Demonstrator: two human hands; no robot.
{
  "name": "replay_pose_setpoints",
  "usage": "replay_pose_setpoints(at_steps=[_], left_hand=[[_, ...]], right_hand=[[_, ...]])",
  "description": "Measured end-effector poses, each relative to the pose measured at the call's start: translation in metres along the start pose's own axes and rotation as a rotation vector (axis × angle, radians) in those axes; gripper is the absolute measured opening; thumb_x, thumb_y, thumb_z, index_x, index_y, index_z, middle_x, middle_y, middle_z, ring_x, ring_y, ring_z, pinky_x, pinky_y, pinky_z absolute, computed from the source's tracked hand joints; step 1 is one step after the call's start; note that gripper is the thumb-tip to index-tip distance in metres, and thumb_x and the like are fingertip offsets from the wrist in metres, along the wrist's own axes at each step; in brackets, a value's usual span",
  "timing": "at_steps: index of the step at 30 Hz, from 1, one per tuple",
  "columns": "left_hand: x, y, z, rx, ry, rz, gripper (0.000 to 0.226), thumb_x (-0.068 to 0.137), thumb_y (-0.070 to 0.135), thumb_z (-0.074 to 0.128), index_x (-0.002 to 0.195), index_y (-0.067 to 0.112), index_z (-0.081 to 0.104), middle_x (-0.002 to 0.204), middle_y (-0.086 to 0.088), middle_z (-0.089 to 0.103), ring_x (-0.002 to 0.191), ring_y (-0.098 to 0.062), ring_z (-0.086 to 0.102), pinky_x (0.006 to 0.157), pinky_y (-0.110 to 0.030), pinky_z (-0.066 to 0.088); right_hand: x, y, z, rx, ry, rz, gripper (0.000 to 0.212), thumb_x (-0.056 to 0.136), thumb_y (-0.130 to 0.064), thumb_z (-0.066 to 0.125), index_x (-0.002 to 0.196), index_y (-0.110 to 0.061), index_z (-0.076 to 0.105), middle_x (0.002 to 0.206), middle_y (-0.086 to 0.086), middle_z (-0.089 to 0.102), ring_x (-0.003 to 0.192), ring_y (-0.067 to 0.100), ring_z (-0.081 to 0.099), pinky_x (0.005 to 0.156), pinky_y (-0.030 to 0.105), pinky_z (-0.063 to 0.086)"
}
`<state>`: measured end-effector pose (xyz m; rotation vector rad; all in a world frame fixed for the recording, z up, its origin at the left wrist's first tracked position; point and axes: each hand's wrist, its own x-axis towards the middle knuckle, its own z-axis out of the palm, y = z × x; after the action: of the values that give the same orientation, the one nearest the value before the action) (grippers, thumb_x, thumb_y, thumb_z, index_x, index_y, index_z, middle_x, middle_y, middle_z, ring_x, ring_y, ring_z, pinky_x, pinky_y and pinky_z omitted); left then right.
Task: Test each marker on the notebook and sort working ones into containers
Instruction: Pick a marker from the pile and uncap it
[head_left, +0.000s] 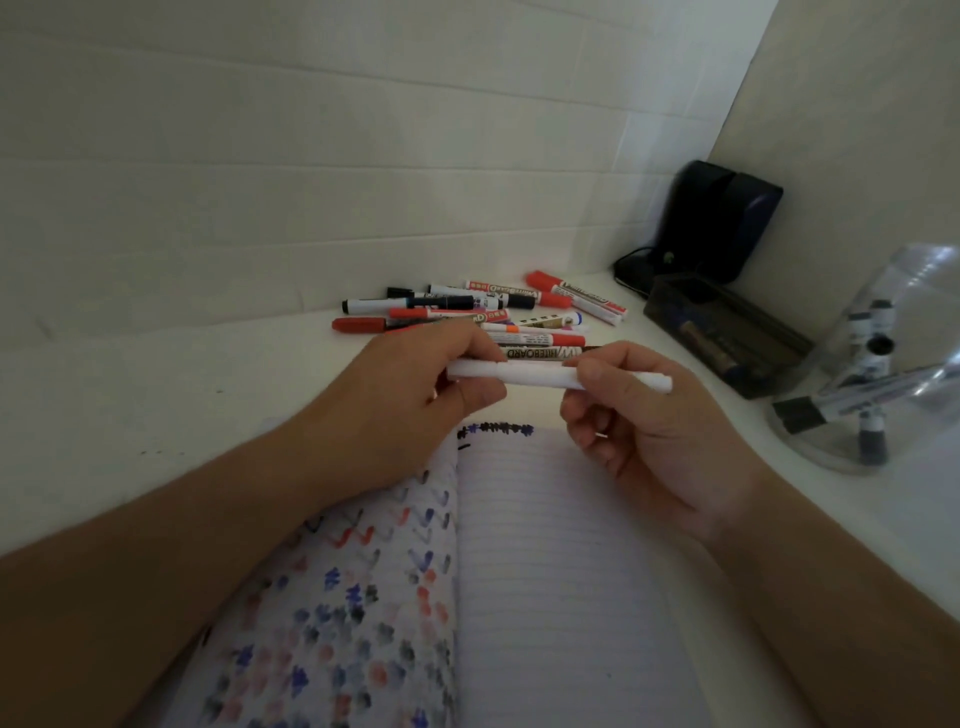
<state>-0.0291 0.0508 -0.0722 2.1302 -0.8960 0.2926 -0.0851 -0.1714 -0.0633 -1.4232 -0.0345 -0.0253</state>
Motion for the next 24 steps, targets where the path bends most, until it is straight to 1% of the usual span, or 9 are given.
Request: replay_pose_setpoints(at_steps=[2,5,9,10,13,17,20,22,24], left_hand=[[0.0,0.003,-0.002,-0.122,0.029,-0.043,0.007,0.101,0.033,0.056,0.101,0.032,0.063,0.073,0.016,0.06,0.064,-0.006,0.053,0.055,-0.018,0.04],[-0.002,0.007,0.0,-0.266,0.024,-0.111,0.012,0.104,0.031,0.047,0.1,0.031,0.059,0.065,0.016,0.05,0.057,-0.002,0.044,0.052,-0.015,0.036],[0.002,0.011,0.006,-0.31,0.043,-0.148,0.012,0.106,0.026,0.047,0.098,0.026,0.056,0.062,0.017,0.046,0.054,0.0,0.041,0.051,-0.014,0.035],[0.003,0.011,0.007,-0.304,0.058,-0.159,0.012,0.106,0.025,0.048,0.097,0.026,0.056,0.064,0.015,0.046,0.054,0.0,0.041,0.052,-0.014,0.035],[0.008,0.012,0.01,-0.224,0.076,-0.161,0.012,0.105,0.026,0.051,0.094,0.029,0.055,0.069,0.008,0.046,0.057,0.0,0.041,0.053,-0.016,0.036],[0.004,0.006,0.017,-0.1,0.019,-0.152,0.012,0.106,0.032,0.048,0.095,0.033,0.051,0.069,0.007,0.051,0.058,-0.004,0.045,0.053,-0.02,0.035],[-0.006,0.007,0.02,0.02,-0.047,-0.147,0.016,0.106,0.04,0.043,0.097,0.029,0.05,0.076,0.004,0.059,0.067,-0.011,0.055,0.062,-0.036,0.044],[-0.009,0.016,0.017,0.143,-0.092,-0.1,0.018,0.105,0.042,0.044,0.097,0.028,0.053,0.083,0.007,0.06,0.075,-0.01,0.056,0.064,-0.038,0.044],[-0.009,0.035,0.013,0.235,-0.163,-0.052,0.017,0.103,0.042,0.051,0.104,0.029,0.062,0.093,0.01,0.064,0.083,-0.008,0.057,0.074,-0.039,0.049]], right_hand=[[-0.001,0.0,-0.001,-0.018,0.017,-0.037,0.01,0.078,-0.022,0.077,0.087,-0.018,0.079,0.076,0.014,0.071,0.056,0.018,0.056,0.042,0.021,0.04],[-0.001,0.002,0.001,-0.052,0.025,-0.081,0.013,0.077,-0.02,0.078,0.09,-0.016,0.078,0.08,0.017,0.073,0.056,0.02,0.058,0.045,0.024,0.042],[-0.002,0.006,0.008,0.037,0.018,-0.067,0.002,0.085,-0.014,0.071,0.084,-0.014,0.073,0.077,0.018,0.071,0.055,0.021,0.06,0.046,0.023,0.042],[-0.001,0.008,0.009,0.081,0.022,-0.033,0.006,0.088,-0.012,0.069,0.084,-0.014,0.071,0.077,0.017,0.071,0.055,0.02,0.06,0.045,0.022,0.041],[0.001,0.011,0.012,0.181,0.019,0.093,0.009,0.092,-0.01,0.066,0.084,-0.014,0.068,0.076,0.015,0.069,0.057,0.018,0.059,0.045,0.019,0.039],[0.001,0.001,0.009,0.109,0.089,0.133,0.016,0.098,-0.008,0.065,0.086,-0.016,0.057,0.064,0.009,0.055,0.047,0.016,0.044,0.039,0.019,0.029],[-0.009,-0.021,0.006,0.049,0.105,0.206,0.016,0.1,-0.016,0.051,0.084,-0.019,0.049,0.064,0.006,0.05,0.048,0.017,0.038,0.041,0.023,0.021],[-0.026,-0.03,0.001,-0.037,0.128,0.196,0.013,0.099,-0.015,0.047,0.087,-0.017,0.051,0.066,0.006,0.051,0.049,0.017,0.04,0.041,0.024,0.024],[-0.055,-0.032,-0.009,-0.182,0.159,0.1,0.009,0.1,-0.01,0.052,0.092,-0.015,0.053,0.067,0.006,0.053,0.052,0.018,0.044,0.043,0.025,0.032]])
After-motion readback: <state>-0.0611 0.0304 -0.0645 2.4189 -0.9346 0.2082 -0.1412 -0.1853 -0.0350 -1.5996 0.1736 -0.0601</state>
